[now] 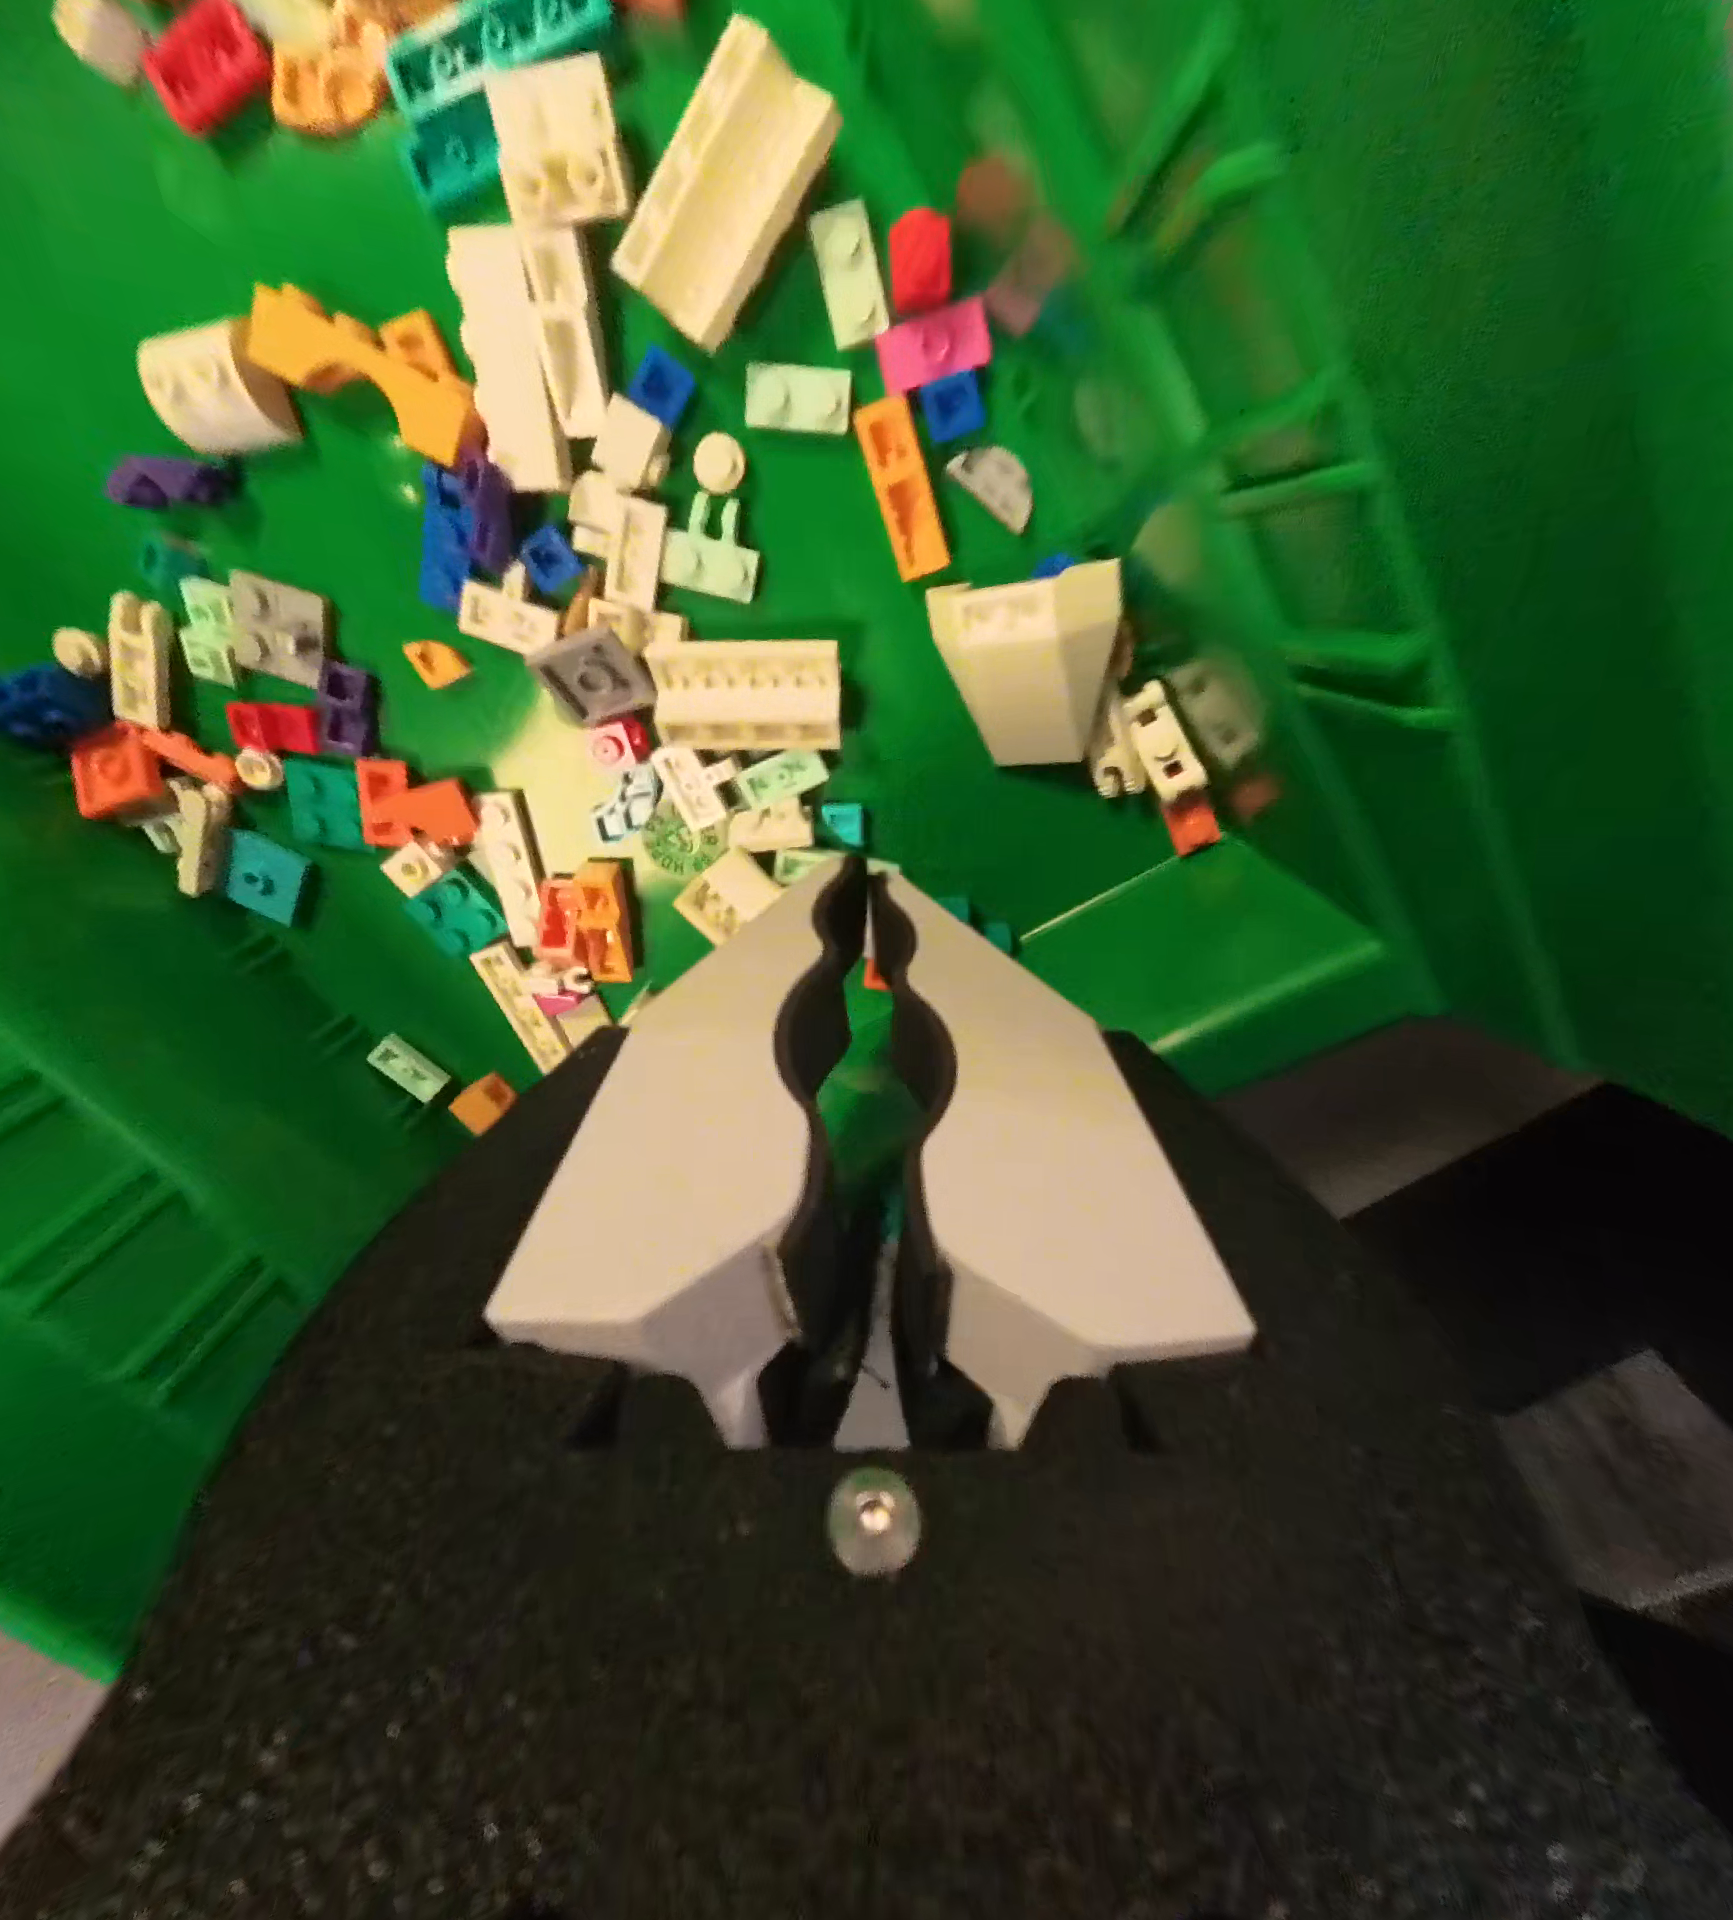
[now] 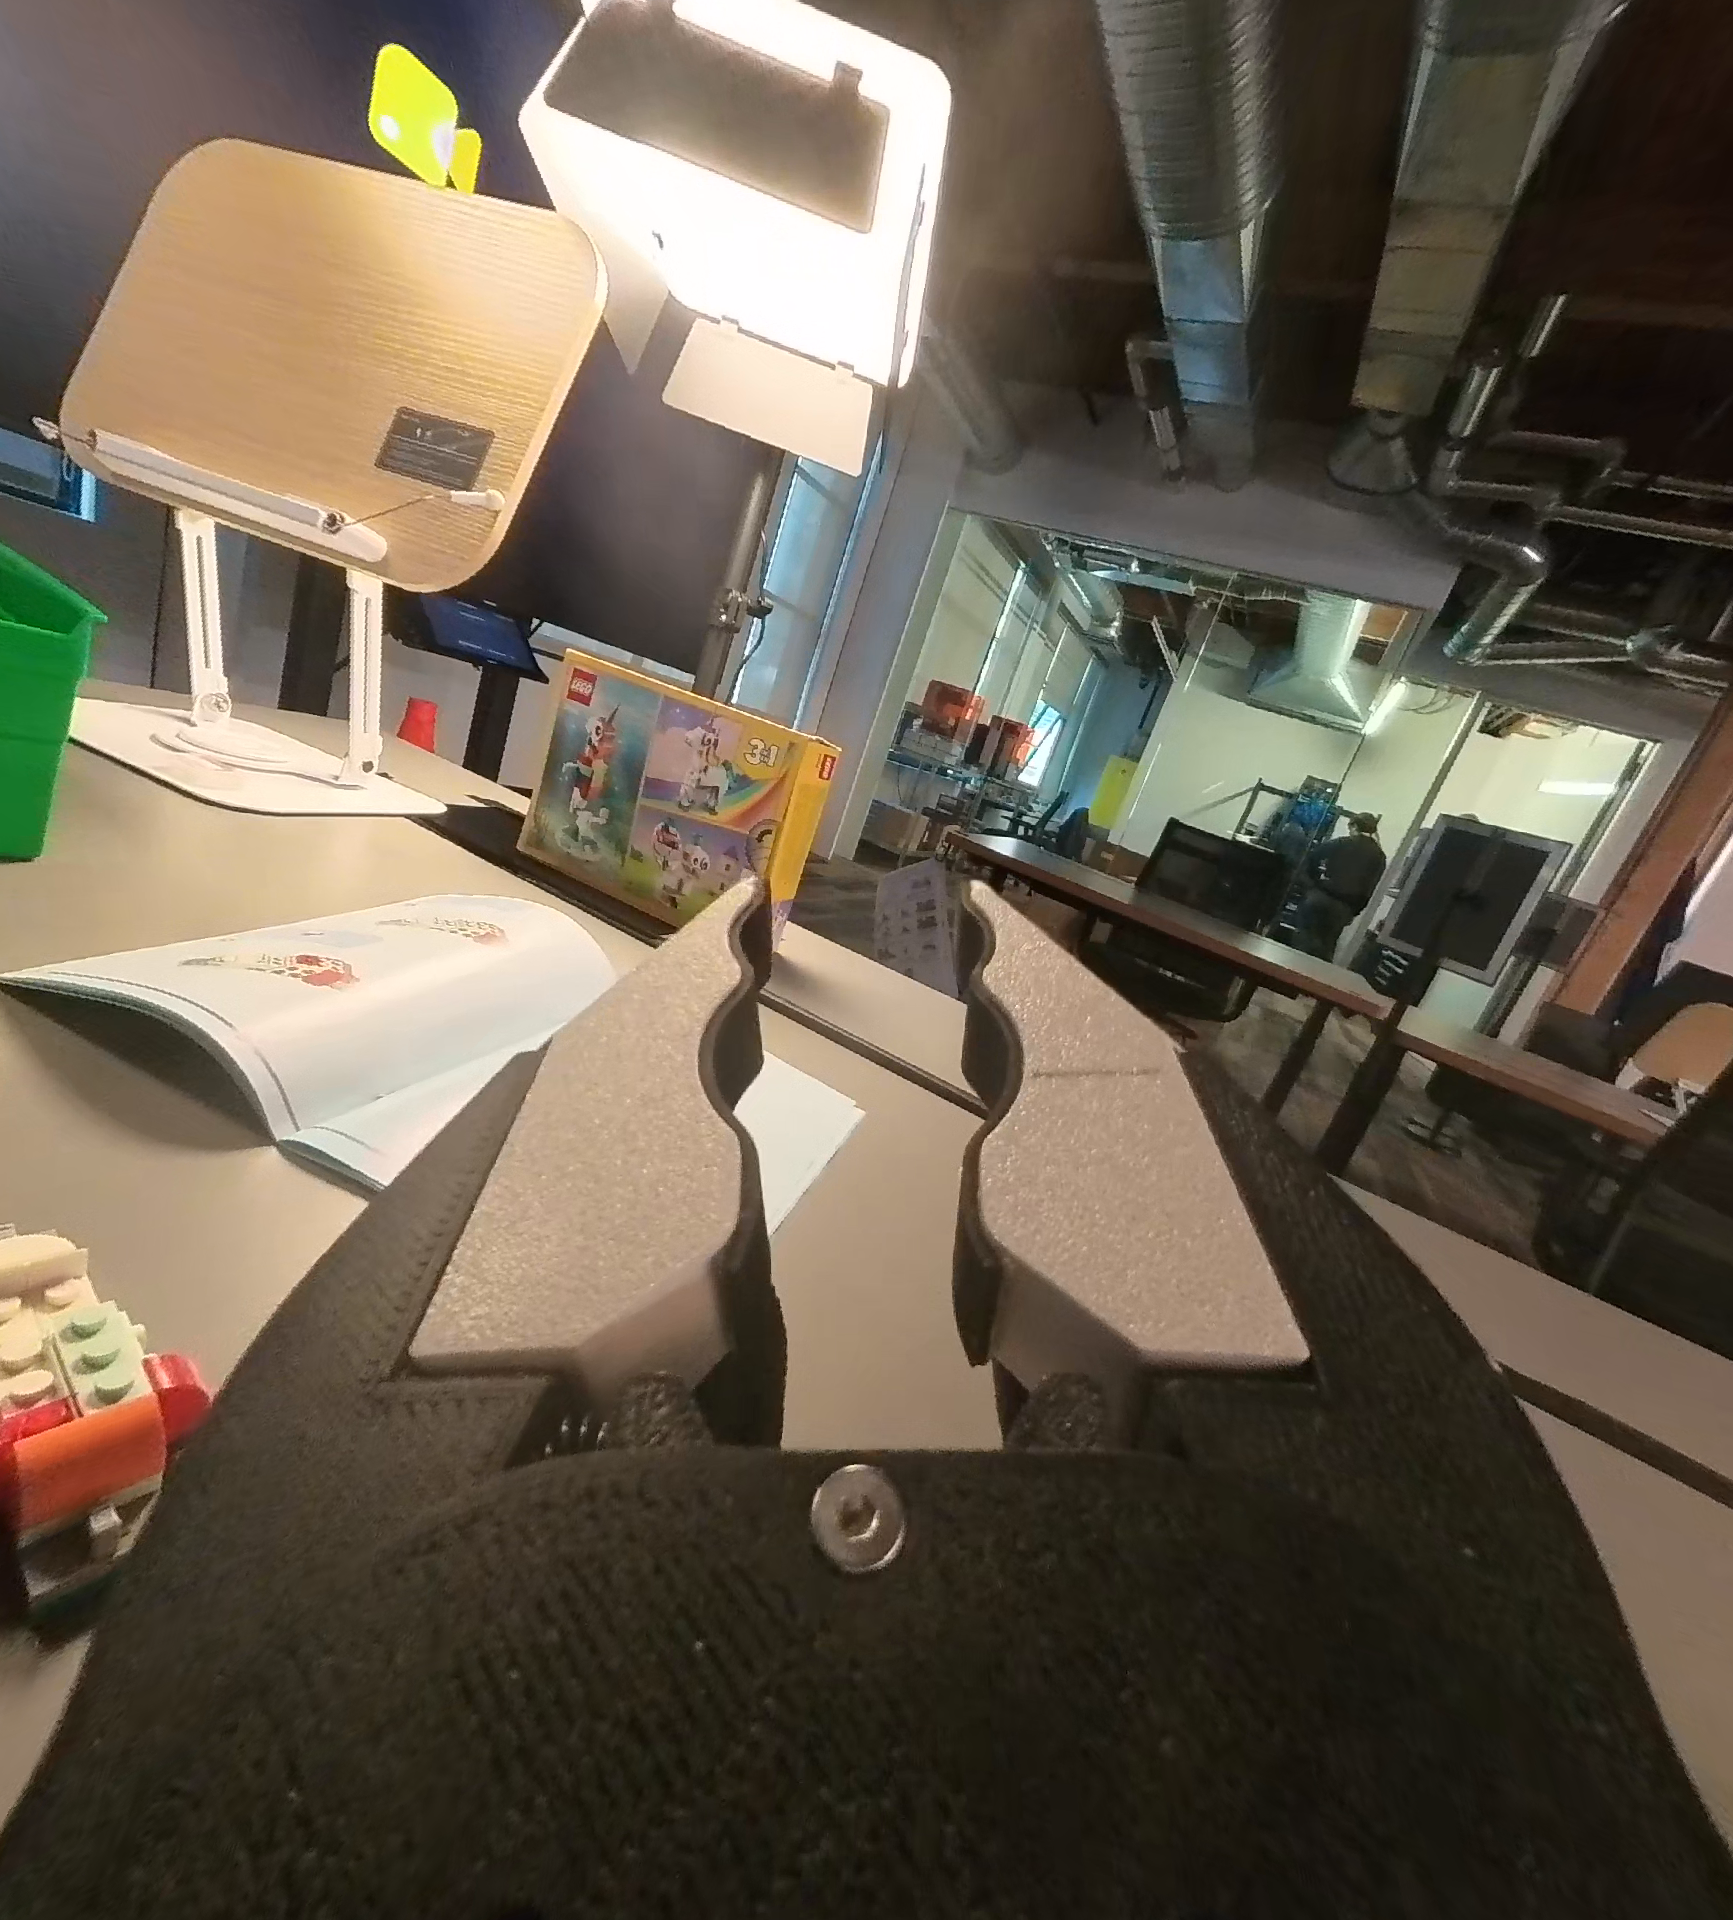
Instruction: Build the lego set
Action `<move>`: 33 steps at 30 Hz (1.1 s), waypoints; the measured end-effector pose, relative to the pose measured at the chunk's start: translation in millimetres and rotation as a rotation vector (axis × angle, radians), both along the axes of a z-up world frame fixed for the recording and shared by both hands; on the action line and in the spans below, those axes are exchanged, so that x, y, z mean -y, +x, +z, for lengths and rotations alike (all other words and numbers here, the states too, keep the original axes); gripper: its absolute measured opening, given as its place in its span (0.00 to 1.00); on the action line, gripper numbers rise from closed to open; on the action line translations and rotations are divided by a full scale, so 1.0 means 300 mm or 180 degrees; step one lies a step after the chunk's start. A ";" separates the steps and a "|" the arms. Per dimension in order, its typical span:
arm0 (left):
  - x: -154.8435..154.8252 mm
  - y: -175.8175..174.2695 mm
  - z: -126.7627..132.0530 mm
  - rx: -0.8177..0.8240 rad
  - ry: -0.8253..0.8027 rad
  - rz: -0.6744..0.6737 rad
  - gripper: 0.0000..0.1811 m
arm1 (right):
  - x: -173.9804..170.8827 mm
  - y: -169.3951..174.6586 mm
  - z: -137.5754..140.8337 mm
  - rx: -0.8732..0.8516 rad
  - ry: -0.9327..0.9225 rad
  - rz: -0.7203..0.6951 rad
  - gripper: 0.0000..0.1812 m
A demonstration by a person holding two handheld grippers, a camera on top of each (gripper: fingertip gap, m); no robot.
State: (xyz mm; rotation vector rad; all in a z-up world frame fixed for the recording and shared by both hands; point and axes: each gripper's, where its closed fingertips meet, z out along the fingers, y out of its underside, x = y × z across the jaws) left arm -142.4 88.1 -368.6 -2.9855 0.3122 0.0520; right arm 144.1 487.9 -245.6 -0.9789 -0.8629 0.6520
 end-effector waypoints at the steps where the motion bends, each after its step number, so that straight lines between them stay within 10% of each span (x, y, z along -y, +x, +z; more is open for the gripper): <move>1: -0.002 -0.003 0.003 0.0022 0.0008 0.0067 0.00 | -0.002 -0.002 -0.002 0.0009 -0.0009 -0.0001 0.18; 33: 0.011 -0.010 -0.024 0.0317 -0.0377 0.0208 0.22 | -0.002 -0.021 -0.018 0.0106 -0.0022 0.0032 0.17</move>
